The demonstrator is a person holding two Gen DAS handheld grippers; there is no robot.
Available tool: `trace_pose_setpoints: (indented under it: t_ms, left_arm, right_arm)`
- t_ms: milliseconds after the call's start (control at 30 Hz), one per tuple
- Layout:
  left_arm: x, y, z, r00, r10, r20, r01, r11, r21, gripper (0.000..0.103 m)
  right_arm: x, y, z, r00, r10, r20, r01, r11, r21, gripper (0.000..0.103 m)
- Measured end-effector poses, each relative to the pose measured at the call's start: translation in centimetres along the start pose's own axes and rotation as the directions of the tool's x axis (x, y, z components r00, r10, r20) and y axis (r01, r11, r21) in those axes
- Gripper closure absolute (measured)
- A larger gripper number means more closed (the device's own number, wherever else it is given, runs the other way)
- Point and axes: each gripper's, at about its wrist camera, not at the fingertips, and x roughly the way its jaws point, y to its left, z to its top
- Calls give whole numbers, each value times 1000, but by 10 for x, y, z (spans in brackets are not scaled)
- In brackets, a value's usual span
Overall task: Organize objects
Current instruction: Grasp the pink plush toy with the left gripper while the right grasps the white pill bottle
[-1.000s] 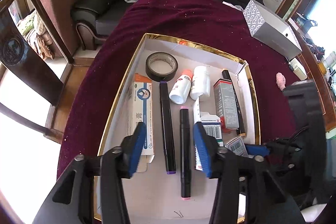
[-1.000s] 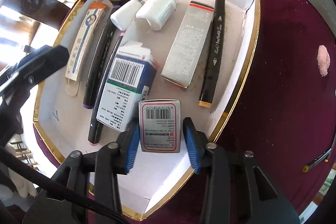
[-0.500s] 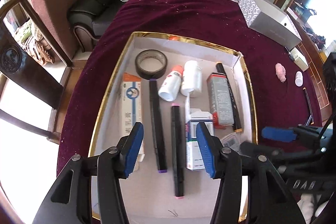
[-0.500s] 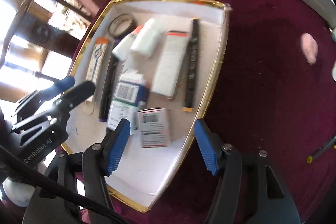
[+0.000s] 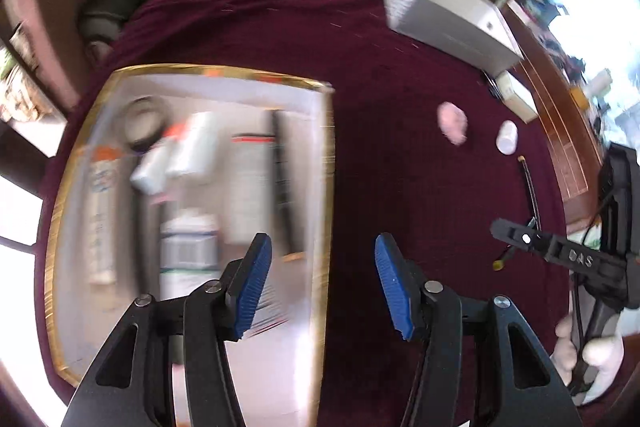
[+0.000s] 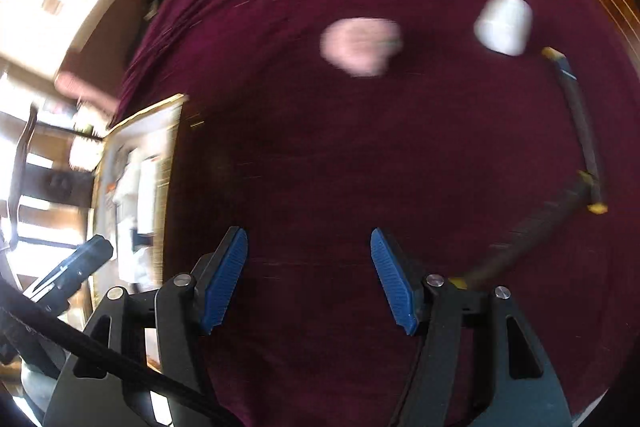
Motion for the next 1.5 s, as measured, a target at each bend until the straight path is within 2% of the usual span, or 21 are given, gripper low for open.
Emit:
trace_pose_setpoints:
  t_ms: [67,167,267,333,400,533,567,667,733,833,867,933,967,1000,1033,1133,1200,1300,1367,1400,1500]
  left_arm:
    - [19,-32,11,1000,6,-4,-6,998,56,55]
    - [52,-73,33,1000,-27,-9,27,994,106,55]
    - [84,-101,57,999,-43,6,42,994,105,55]
    - [101,-113,75,999,-24,44,20,996,85,55]
    - [116,-123,89,997,-27,73,20,996,86,55]
    - [144,-147,106,994,43,102,-59,985,160,55]
    - [153,-153,109,991,80,107,-98,979,178,54]
    - [163,-166,113,980,115,160,-146,969,197,40]
    - [168,-175,115,973,141,183,-179,960,215,38]
    - [181,-179,116,985,126,117,-150,963,223,38]
    - [186,-182,116,985,140,101,-161,957,242,38]
    - [187,-189,115,984,139,111,-165,946,281,48]
    - [186,-188,116,983,147,111,-172,948,267,63]
    - [181,-184,117,988,115,107,-139,959,248,77]
    - [177,-177,118,995,59,75,-74,975,210,77]
    - [158,-166,111,996,28,88,-43,984,171,77]
    - [140,-156,102,996,-15,89,3,991,137,77]
    - [107,-144,80,992,-56,109,43,992,122,77]
    - [86,-140,62,990,-73,119,59,991,121,77]
    - [78,-139,56,990,-72,124,56,991,125,77]
    - [52,-132,36,988,-44,148,24,991,135,77]
  right_arm:
    - [-11,-36,-3,1000,-10,10,10,998,55,39]
    - [-22,-76,-7,1000,-25,15,23,994,110,39]
    - [-39,-115,-14,999,-34,21,31,988,150,39]
    - [-45,-133,-16,999,-42,26,37,984,174,39]
    - [-51,-146,-18,998,-47,33,40,981,190,39]
    - [-66,-174,-25,997,-63,44,52,972,227,39]
    - [-69,-181,-26,996,-69,48,56,970,236,39]
    - [-82,-199,-31,994,-88,61,70,964,257,39]
    - [-87,-206,-29,993,-100,67,79,961,266,39]
    - [-86,-209,-20,992,-105,67,84,961,262,39]
    - [-81,-205,-13,992,-107,64,89,965,245,39]
    - [-79,-203,-9,992,-106,63,88,968,235,39]
    - [-77,-200,-5,993,-104,64,87,971,224,39]
    - [-75,-195,-1,992,-104,66,88,974,210,39]
    - [-74,-191,4,992,-107,69,92,976,195,39]
    - [-69,-180,21,991,-107,80,94,984,154,39]
    - [-70,-173,33,991,-100,91,87,987,135,39]
    - [-69,-166,62,992,-74,104,61,991,117,39]
    - [-61,-158,95,992,-56,111,45,994,99,39]
    - [-61,-158,95,992,-56,111,45,994,99,39]
    - [-41,-142,124,994,-62,87,57,996,66,39]
